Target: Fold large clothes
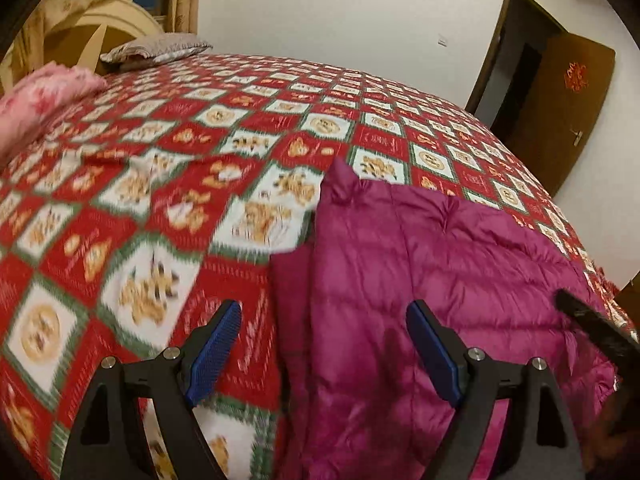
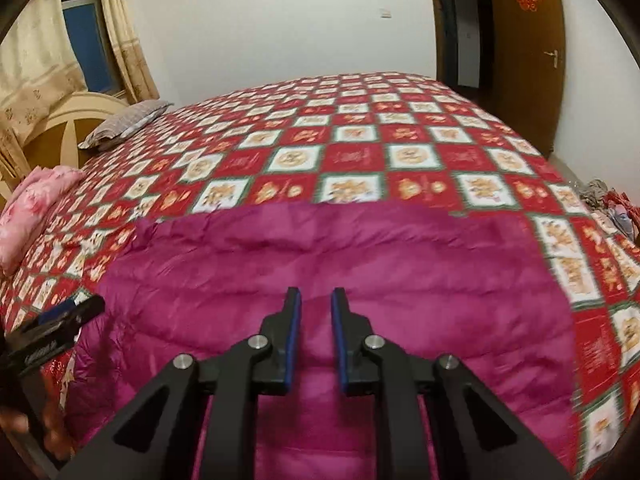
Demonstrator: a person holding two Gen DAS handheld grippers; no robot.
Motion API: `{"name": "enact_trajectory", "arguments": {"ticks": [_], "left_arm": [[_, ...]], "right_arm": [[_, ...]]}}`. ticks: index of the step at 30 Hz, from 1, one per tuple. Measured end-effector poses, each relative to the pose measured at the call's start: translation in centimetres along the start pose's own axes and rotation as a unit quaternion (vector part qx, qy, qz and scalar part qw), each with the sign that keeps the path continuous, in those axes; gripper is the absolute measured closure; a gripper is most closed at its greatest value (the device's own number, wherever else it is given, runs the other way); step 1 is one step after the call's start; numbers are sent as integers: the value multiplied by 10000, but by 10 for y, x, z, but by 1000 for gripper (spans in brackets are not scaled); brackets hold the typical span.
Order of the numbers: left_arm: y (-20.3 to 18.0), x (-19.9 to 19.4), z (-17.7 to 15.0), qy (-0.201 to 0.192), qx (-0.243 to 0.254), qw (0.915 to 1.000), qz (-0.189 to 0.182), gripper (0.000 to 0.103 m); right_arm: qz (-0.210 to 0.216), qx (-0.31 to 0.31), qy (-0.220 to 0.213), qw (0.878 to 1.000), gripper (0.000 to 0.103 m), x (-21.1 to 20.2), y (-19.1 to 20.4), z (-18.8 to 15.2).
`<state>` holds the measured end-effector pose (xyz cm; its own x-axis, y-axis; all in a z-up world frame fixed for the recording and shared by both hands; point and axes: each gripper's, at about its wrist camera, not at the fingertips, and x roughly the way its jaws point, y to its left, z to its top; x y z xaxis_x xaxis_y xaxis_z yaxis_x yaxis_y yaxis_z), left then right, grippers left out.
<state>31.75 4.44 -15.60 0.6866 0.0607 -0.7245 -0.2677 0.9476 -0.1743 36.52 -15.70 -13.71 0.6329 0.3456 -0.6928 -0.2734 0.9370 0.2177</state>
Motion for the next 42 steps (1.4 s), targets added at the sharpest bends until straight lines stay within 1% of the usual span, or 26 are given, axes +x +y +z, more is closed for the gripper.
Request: {"name": "enact_trajectory", "arguments": {"ticks": [4,5,7,10,12,15,18,20,21,22,23,25,26,27,28,31,33,34,37,39,42], "left_arm": [[-6,12,-9,206,76,9998,8,18],[-5,14,-11,271,-11,9996,-65,18],[-3,17,-14,383,-239,9988,-210,18],[-3,17,-19,524,-558,9960,-469,18],[-9,14,-23,504,-501,9955,-624,18],[-16,18,-26,443,-413,9961,-648,18],[-11,20,-25,344,-695,9932,-867,18],[-13,19,-24,322,-645,9907,-1151,20],[-15,18,-25,353,-596,9891,-1300,32],[-18,18,-24,377,-568,9882,-1375,40],[-19,17,-23,366,-541,9878,-1413,44],[-21,15,-19,338,-519,9874,-1454,66],[-20,14,-17,333,-545,9868,-1490,69],[-19,13,-15,328,-593,9857,-1543,76],[-19,11,-12,293,-642,9842,-1622,81],[-24,3,-4,183,-571,9825,-1763,88],[-28,-5,2,84,-558,9797,-1923,89],[-28,-10,4,43,-578,9776,-2023,90],[-31,-27,17,-65,-685,9677,-2425,92],[-38,-42,25,-165,-563,9654,-2542,93],[-43,-65,32,-347,-317,9647,-2593,93]], "right_arm": [[-139,14,228,9996,87,29,3,-16],[-139,56,254,9996,90,32,0,-18],[-110,100,257,9996,91,34,-3,-21],[-234,-71,239,9994,93,37,0,-24],[-345,-193,223,9990,93,37,4,-25],[-407,-261,192,9986,92,38,5,-26],[-400,-235,168,9988,92,38,5,-27],[-403,-234,157,9988,92,38,6,-28],[-399,-234,160,9988,92,38,6,-28],[-390,-227,161,9989,92,38,5,-28],[-404,-216,144,9988,92,39,5,-28],[-367,-177,150,9991,92,39,4,-27],[-350,-152,151,9992,92,39,3,-28],[-341,-138,151,9992,92,39,2,-28],[-335,-130,153,9992,92,39,2,-27],[-326,-114,173,9993,92,40,2,-27],[-287,-67,182,9994,92,41,1,-26],[-255,-35,190,9995,92,41,0,-26],[-179,62,224,9996,92,41,-1,-26],[-123,143,244,9995,92,41,2,-26],[191,328,298,9988,89,40,14,-29]]}}
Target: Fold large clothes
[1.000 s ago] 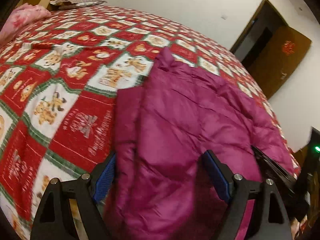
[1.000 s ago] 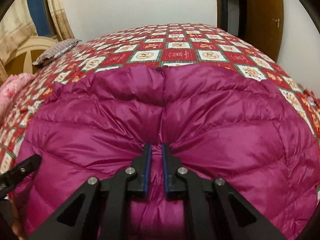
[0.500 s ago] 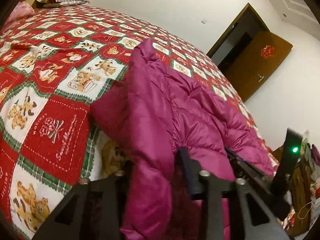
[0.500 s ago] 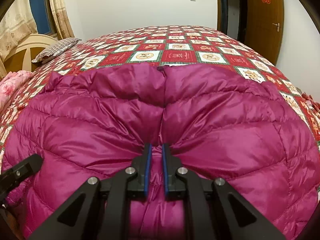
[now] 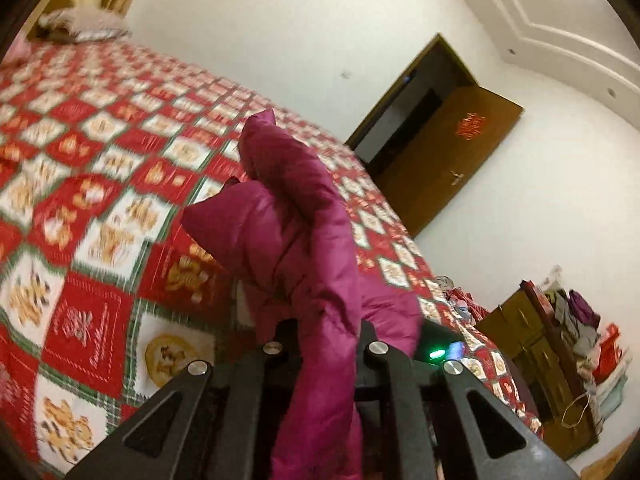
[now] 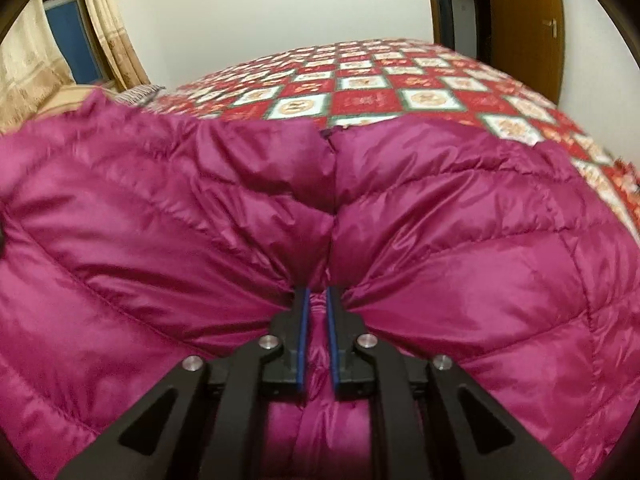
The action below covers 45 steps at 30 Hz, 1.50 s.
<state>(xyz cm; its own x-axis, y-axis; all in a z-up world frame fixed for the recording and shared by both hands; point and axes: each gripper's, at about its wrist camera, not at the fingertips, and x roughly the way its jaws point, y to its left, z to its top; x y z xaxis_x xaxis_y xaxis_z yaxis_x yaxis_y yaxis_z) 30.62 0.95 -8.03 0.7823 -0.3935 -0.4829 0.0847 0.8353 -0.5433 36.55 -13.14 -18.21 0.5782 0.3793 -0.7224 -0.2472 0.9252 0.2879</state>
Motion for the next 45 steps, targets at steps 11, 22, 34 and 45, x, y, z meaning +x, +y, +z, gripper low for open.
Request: {"name": "enact_trajectory", "arguments": {"ticks": [11,22,34,45], "left_arm": [[-12,-31,8,-122,866,9940,655,93],[-67,6,-20,152,2045,9745,907,93],[-101,79,-82,983,2845,9489,947,93],[-103,111,-120,1348,3002,9431,485,92]], "right_arm": [[2047,855,466,9740,99,21,73,-29],[1746,897,76,9805,96,-49,-1,-13],[911,1367,-316,9859,95,-101,-84,-30],[1010,1566,-372,9818,93,-118,-117,-31]]}}
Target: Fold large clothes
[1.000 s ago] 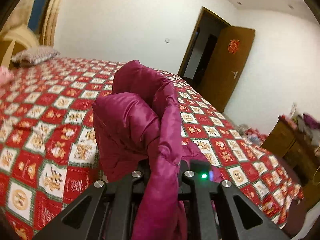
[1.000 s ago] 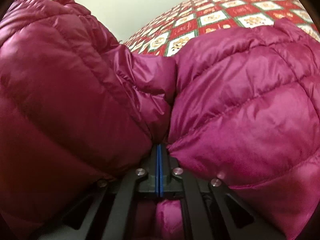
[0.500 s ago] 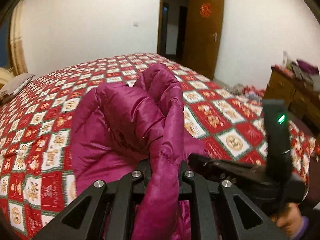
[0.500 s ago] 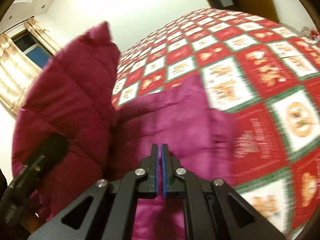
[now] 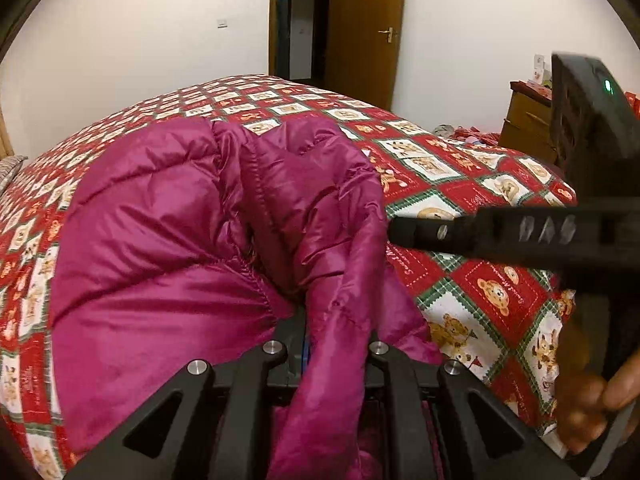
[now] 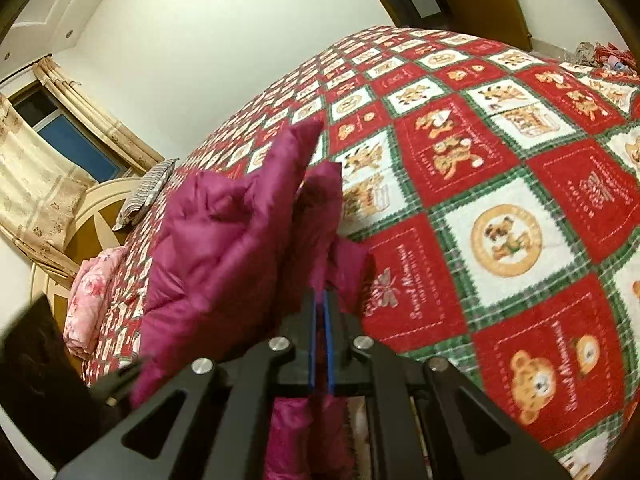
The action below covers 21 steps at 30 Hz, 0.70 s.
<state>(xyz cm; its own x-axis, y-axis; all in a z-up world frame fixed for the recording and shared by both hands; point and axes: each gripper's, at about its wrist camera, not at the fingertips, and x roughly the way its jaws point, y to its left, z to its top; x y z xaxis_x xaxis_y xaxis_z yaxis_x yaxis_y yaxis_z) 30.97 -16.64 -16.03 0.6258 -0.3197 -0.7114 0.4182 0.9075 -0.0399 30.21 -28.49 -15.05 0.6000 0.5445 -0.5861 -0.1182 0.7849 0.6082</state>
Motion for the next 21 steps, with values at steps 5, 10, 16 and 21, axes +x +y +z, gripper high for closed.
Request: {"name": "enact_trajectory", "arguments": {"ticks": [5,10,16,21], "left_arm": [[-4,7,-6,-39,56,10000,21,92],[-5,8,-10,-65,66,10000,4,92],[-6,7,-12,-122,14,9999,16,90],[-8,5,-14,-109,-7,9999,108,89]], "right_arm": [[453,106,114,9989,92,1,-4,4],[548,88,240,9982,92,11,0,5],[507,163,261,9982,88,8,-4,2],[507,154,219,9984,85,1,-4,4]]}}
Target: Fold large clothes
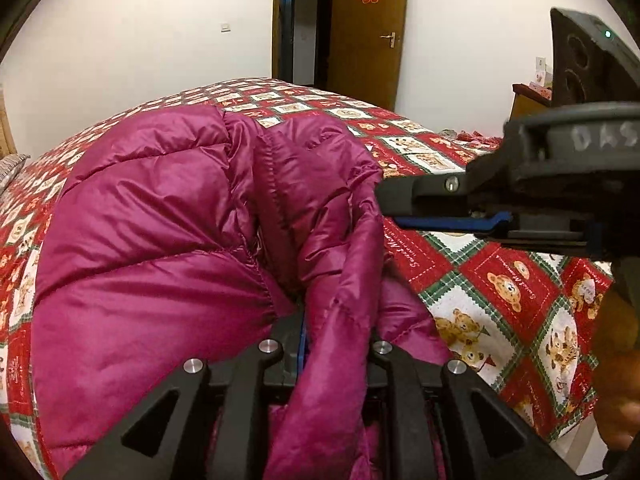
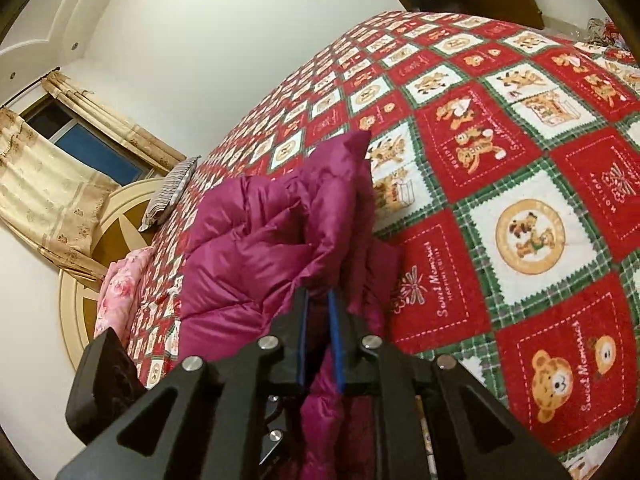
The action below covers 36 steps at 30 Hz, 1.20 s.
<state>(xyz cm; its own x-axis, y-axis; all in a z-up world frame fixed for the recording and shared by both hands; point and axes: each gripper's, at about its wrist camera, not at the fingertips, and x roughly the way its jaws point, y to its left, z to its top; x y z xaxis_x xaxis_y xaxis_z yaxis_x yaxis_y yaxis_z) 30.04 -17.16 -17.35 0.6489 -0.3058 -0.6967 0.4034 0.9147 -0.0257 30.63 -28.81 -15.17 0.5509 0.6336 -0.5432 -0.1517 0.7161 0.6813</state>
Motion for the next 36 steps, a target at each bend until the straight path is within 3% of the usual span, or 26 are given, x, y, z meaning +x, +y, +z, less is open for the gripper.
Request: {"name": "enact_trajectory", "arguments": {"ticks": [1,3,4,5,10,12,13,17,22,26,28,30,33,36], "left_arm": [[-1,1,0,10,23,10000,28,88],[-3,1,2,27,37,10000,71,87],[-3,0,1,24,37,10000,58,85],[-4,-1,1,17,51,10000,45,85],[-7,-3,3,80,86,9999,63,80],[-9,-7,6,137,84,9999,15,72],[-9,-11,7,198,60,9998,-59,66],[-17,-34,7,303,209,9989,-281,55],[-14,-94,-3,81,599,9949,-803,50],[20,-130,9,-343,193,9917,-1224,47],[43,-132,24,-613,-183,9938,-905,34],[74,-112,42,-673,-685,9951,-235,34],[100,-68,46,-423,-1156,9919,309,34],[101,-22,29,85,-1390,9887,553,33]], "right_arm": [[8,-6,-8,10000,79,-1,1,0],[71,-13,-59,10000,55,-3,1,1],[104,-26,-126,9999,35,-6,2,1],[128,-64,-158,9998,32,-7,3,2],[345,-321,179,9987,33,10,11,9],[283,-430,467,9976,47,25,10,11],[253,-515,613,9965,63,33,10,10],[96,-507,696,9962,80,42,1,7],[93,-308,780,9964,86,45,-17,5],[115,-311,807,9962,88,47,-21,4],[185,-338,806,9960,88,47,-23,4],[252,-362,787,9959,88,44,-24,4],[221,-367,673,9968,86,36,-23,2],[65,-438,578,9973,79,25,-17,0]]}}
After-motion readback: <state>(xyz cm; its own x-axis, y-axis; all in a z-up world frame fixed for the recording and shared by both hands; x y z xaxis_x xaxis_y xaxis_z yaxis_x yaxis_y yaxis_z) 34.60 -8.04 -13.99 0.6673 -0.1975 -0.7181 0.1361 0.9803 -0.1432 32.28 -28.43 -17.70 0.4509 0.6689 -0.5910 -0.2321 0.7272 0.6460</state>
